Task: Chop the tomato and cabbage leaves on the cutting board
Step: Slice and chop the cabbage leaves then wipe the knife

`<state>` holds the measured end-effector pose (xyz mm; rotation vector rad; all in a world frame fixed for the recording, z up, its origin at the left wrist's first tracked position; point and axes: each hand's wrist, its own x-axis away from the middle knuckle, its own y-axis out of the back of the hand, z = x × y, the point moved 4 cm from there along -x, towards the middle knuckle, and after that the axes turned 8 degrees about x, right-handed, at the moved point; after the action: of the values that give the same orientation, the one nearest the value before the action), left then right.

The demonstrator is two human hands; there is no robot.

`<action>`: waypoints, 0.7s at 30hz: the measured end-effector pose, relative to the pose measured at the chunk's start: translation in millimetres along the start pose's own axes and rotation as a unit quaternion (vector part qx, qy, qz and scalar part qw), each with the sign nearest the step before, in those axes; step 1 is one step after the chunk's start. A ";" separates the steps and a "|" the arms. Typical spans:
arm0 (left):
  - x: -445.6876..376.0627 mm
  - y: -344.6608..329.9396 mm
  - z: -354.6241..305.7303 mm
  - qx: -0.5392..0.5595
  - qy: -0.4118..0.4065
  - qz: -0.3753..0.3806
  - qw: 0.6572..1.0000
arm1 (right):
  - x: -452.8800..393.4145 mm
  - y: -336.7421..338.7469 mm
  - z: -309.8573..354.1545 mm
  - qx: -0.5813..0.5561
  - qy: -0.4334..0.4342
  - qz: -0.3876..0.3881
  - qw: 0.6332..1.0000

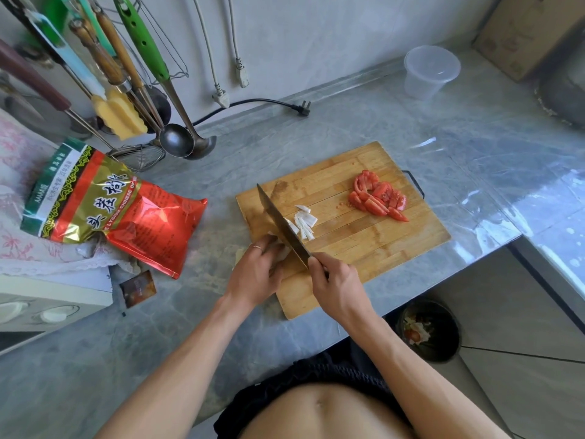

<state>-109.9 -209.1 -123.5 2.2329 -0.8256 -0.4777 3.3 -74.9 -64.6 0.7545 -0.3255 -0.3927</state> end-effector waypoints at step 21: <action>-59.1 21.1 3.3 -0.070 0.293 0.071 0.951 | -18.8 24.4 -11.7 -0.020 -0.006 0.035 0.999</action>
<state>-163.6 -182.4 -105.0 1.9990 -0.6026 0.1940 -2.7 -43.2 -57.9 0.6998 -0.3530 -0.3372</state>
